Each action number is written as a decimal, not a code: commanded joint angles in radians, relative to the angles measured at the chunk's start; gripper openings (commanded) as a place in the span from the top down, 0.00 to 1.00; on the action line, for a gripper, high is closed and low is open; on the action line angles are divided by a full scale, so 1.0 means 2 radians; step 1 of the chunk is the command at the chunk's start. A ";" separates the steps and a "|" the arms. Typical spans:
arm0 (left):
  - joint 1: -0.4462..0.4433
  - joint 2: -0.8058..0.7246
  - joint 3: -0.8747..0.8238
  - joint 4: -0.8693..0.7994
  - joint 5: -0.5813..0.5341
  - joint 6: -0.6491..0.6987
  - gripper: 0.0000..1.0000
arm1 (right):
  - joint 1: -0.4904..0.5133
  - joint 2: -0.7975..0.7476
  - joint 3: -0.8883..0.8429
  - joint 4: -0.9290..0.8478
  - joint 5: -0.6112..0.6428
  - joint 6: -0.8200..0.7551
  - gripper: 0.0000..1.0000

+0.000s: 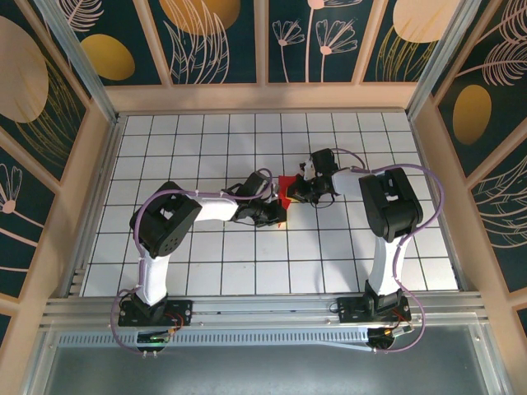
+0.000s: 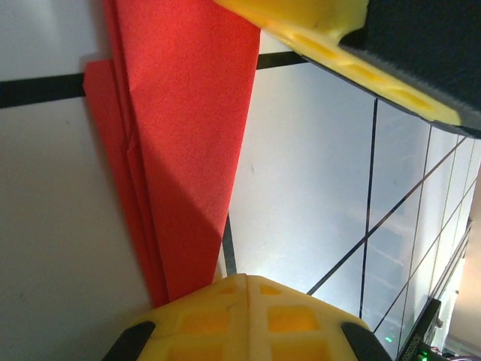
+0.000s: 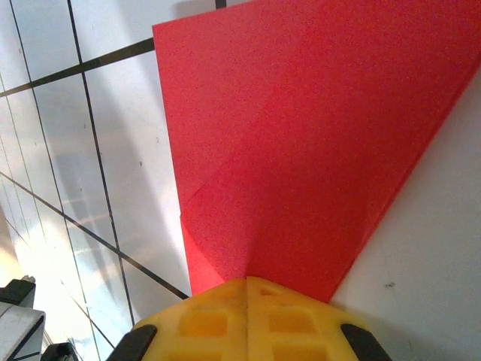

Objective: Fold a paper plane with a square sheet of paper (fold left side to right side)
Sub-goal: Fold the wing for the fifth time at the center of the table.

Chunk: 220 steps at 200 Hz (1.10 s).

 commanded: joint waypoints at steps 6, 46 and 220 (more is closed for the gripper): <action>-0.009 0.009 -0.015 -0.031 0.006 0.013 1.00 | 0.000 0.040 -0.007 -0.044 0.053 -0.009 1.00; -0.015 -0.005 -0.031 -0.044 -0.002 0.021 1.00 | 0.000 0.043 -0.005 -0.046 0.053 -0.010 1.00; 0.020 -0.094 -0.033 -0.017 0.018 0.034 1.00 | 0.001 0.042 -0.008 -0.044 0.048 -0.011 1.00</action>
